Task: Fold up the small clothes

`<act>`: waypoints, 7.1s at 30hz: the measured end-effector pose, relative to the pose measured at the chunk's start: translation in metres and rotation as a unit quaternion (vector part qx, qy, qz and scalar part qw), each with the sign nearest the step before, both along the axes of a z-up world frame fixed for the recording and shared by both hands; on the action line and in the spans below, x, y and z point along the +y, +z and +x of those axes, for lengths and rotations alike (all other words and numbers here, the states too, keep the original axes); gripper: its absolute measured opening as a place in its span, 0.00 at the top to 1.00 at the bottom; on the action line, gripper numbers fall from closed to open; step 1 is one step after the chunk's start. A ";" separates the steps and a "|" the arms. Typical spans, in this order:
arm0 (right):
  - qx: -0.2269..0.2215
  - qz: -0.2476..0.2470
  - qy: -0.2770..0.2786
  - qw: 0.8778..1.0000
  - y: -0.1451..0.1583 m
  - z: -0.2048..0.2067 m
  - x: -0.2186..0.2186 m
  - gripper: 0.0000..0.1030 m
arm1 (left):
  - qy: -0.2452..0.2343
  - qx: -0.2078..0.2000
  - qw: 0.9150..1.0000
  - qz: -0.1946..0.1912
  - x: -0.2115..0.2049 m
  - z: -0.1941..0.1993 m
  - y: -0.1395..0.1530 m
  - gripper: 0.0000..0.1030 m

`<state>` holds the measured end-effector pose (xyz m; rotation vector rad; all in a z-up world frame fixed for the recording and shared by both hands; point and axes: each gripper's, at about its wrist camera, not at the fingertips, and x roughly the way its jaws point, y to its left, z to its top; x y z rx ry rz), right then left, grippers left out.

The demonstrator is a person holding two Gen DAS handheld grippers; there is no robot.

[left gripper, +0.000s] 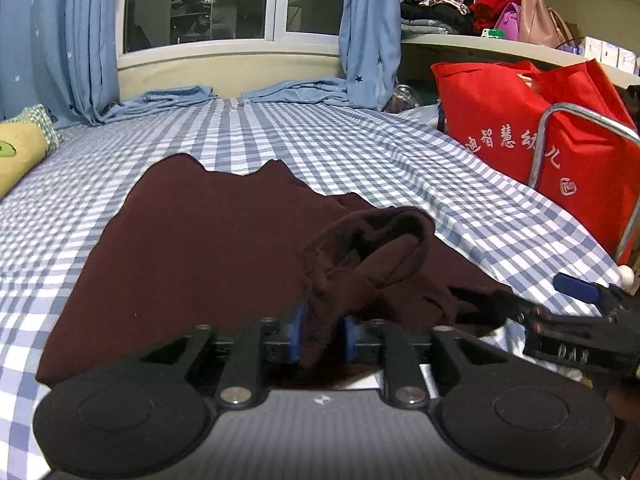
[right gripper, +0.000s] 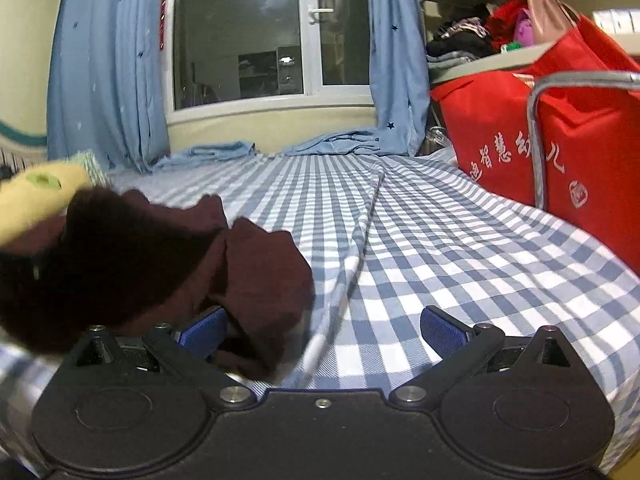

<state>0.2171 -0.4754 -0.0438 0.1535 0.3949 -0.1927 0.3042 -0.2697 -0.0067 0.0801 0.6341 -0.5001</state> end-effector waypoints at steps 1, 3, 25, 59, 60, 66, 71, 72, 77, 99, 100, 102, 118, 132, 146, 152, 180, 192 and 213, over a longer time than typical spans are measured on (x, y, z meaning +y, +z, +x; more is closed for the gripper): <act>-0.005 0.015 0.003 1.000 0.002 0.001 -0.002 0.00 | -0.010 0.007 1.000 -0.015 0.002 -0.001 -0.001 0.20; -0.011 0.042 0.010 0.999 0.006 0.003 -0.004 0.00 | 0.001 0.008 0.999 -0.047 0.007 -0.003 -0.003 0.08; 0.001 0.204 0.155 0.967 0.019 0.049 0.014 0.15 | 0.116 -0.099 0.985 0.080 0.104 -0.055 0.008 0.03; -0.028 0.156 0.097 0.983 0.086 0.119 -0.015 0.95 | -0.060 -0.183 0.972 0.134 0.035 -0.032 0.014 0.48; -0.022 0.157 0.086 0.984 0.083 0.118 -0.023 0.95 | -0.076 -0.183 0.971 0.134 0.028 -0.033 0.014 0.50; 0.023 0.198 0.030 0.979 0.041 0.109 -0.061 0.95 | -0.139 -0.138 0.972 0.133 0.003 -0.028 0.001 0.59; 0.054 0.176 0.033 0.982 0.019 0.113 -0.048 0.94 | -0.135 -0.104 0.978 0.123 0.002 -0.019 -0.008 0.59; 0.062 0.166 0.035 0.983 0.016 0.116 -0.044 0.94 | -0.134 -0.098 0.979 0.114 0.005 -0.018 -0.007 0.59; 0.063 0.156 0.025 0.985 0.013 0.118 -0.039 0.78 | -0.118 -0.056 0.991 0.034 0.028 -0.014 0.011 0.49; 0.030 0.059 0.007 0.998 0.008 0.073 0.002 0.06 | 0.136 0.030 0.989 -0.054 0.088 0.055 0.009 0.02; 0.030 0.062 0.004 0.998 0.005 0.071 0.002 0.04 | 0.136 0.035 0.989 -0.046 0.087 0.055 0.003 0.02; 0.033 0.060 -0.002 0.998 0.000 0.069 0.005 0.01 | 0.132 0.029 0.990 -0.045 0.087 0.052 -0.005 0.02; -0.016 -0.003 -0.067 0.998 -0.028 0.053 0.045 0.01 | 0.129 0.077 0.987 -0.051 0.102 0.056 -0.042 0.00; -0.057 0.024 -0.046 0.997 -0.040 0.044 0.038 0.01 | 0.157 0.056 0.986 -0.020 0.089 0.046 -0.036 0.00; -0.069 0.036 -0.050 0.996 -0.045 0.041 0.037 0.01 | 0.151 0.072 0.986 -0.023 0.088 0.047 -0.035 0.00; -0.071 0.037 -0.052 0.995 -0.045 0.041 0.037 0.01 | 0.151 0.077 0.985 -0.032 0.090 0.048 -0.036 0.00; -0.101 0.073 -0.061 0.990 -0.009 0.027 0.021 0.00 | 0.124 0.107 0.984 -0.073 0.106 0.059 -0.044 0.00; -0.048 0.097 -0.004 0.994 0.006 0.083 -0.006 0.57 | 0.131 0.111 0.983 -0.071 0.104 0.061 -0.047 0.00; -0.046 -0.273 0.101 0.956 0.000 0.077 0.084 0.98 | 0.141 0.109 0.981 -0.081 0.103 0.058 -0.048 0.00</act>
